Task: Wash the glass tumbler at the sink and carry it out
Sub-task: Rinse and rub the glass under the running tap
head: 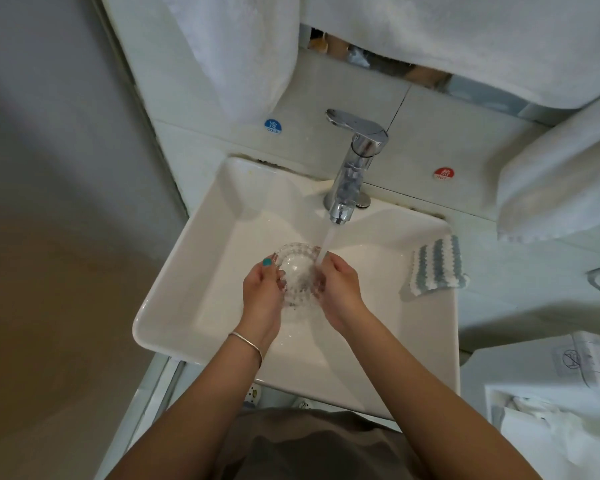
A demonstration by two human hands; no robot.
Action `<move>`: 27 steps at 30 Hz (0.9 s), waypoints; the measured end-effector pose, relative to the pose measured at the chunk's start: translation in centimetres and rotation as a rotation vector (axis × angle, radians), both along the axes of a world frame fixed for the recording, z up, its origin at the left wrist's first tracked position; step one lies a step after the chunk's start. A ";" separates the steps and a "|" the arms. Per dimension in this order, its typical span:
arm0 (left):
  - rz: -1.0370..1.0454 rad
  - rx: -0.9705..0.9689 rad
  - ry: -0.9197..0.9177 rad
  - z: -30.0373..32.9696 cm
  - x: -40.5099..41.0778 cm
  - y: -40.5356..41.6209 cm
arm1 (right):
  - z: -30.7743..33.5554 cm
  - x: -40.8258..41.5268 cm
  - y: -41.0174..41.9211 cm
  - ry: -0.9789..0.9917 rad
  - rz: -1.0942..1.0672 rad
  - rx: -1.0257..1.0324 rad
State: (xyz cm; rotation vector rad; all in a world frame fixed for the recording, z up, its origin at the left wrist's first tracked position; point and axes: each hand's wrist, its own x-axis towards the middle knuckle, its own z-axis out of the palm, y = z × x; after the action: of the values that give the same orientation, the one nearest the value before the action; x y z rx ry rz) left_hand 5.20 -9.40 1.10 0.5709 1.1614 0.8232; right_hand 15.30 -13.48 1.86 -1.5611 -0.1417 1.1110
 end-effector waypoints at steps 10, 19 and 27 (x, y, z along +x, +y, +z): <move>0.116 -0.132 -0.291 0.3 0.0 0.0 | -0.5 0.0 -1.4 0.468 -0.021 0.239; -0.245 0.055 -0.184 0.2 -1.4 -0.6 | -0.7 1.9 -3.5 0.456 0.062 0.233; -0.475 0.275 0.068 0.2 -1.1 -1.0 | -0.2 2.6 -4.0 0.338 0.019 0.202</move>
State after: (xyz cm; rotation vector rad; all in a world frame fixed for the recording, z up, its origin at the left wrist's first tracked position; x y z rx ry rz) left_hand 4.07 -10.41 1.28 1.0626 0.9228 0.5555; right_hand 17.85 -17.51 1.68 -1.1779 -0.0390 1.3165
